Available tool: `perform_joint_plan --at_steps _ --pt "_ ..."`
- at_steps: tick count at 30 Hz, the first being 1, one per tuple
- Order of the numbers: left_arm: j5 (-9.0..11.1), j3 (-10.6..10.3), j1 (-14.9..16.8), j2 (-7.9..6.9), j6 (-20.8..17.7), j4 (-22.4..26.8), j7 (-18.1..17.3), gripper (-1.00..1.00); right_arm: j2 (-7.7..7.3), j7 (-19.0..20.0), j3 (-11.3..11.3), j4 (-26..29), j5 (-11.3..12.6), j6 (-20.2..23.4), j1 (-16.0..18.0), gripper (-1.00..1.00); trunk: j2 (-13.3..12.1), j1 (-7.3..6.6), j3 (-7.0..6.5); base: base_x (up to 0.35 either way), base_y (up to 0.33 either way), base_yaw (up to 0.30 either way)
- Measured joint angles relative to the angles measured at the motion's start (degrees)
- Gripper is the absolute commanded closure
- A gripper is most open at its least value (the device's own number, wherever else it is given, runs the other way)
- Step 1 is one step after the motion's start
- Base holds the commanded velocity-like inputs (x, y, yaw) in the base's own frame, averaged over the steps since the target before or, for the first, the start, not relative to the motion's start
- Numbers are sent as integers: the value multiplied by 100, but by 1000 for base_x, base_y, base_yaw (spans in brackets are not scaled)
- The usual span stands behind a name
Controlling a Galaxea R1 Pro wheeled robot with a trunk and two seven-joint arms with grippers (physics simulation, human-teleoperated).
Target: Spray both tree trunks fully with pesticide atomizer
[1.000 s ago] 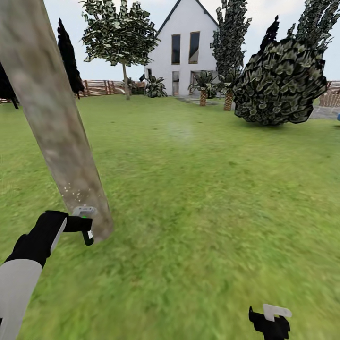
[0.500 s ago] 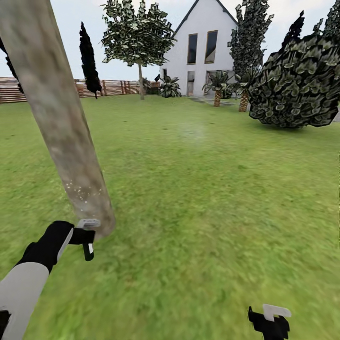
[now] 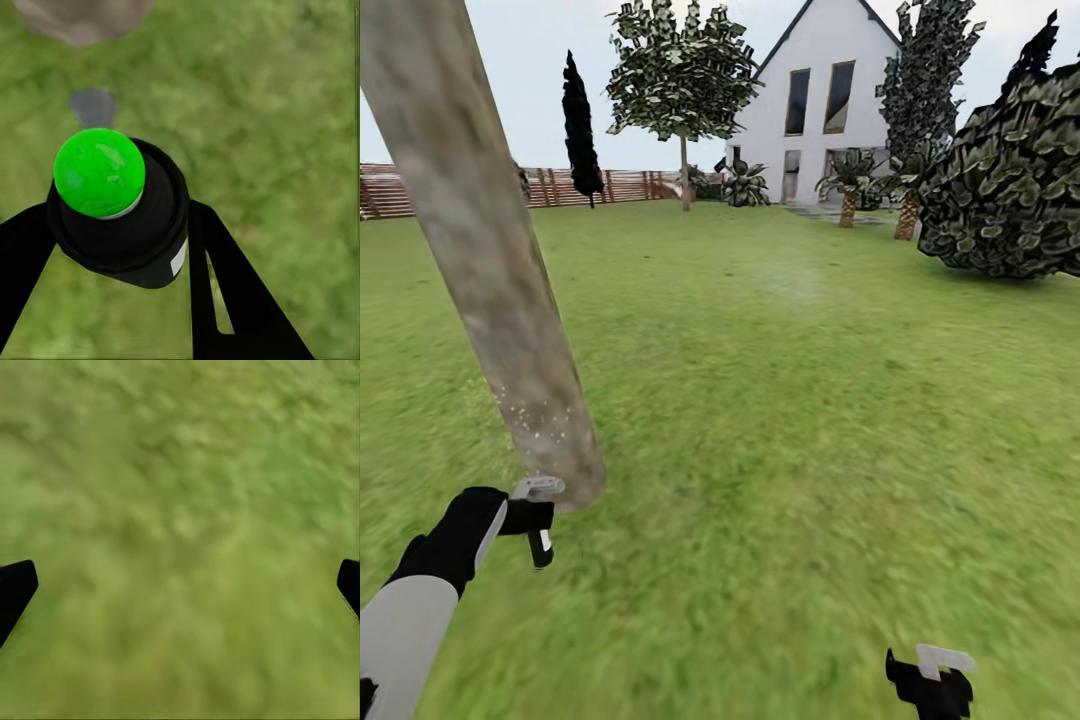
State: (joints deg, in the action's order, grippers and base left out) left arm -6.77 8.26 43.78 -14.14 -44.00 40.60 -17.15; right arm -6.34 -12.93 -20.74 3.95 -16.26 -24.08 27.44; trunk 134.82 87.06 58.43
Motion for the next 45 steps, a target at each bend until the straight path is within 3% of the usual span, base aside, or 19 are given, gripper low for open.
perform_joint_plan --at_steps 5,30,34,45 --pt "8 2 -24 25 48 0 270 100 1 1 3 0 0 0 1 -100 0 0 0 311 -92 50" --pt "-3 9 -32 46 41 -4 283 100 1 1 2 0 0 0 -1 -100 0 0 0 120 -250 141" --pt "-5 17 -193 35 41 -5 283 100 1 1 4 0 0 0 1 -100 0 0 0 77 -268 201" --pt "-41 22 -270 -2 45 -1 285 100 1 1 4 0 0 0 3 -100 0 0 0 196 -230 94"
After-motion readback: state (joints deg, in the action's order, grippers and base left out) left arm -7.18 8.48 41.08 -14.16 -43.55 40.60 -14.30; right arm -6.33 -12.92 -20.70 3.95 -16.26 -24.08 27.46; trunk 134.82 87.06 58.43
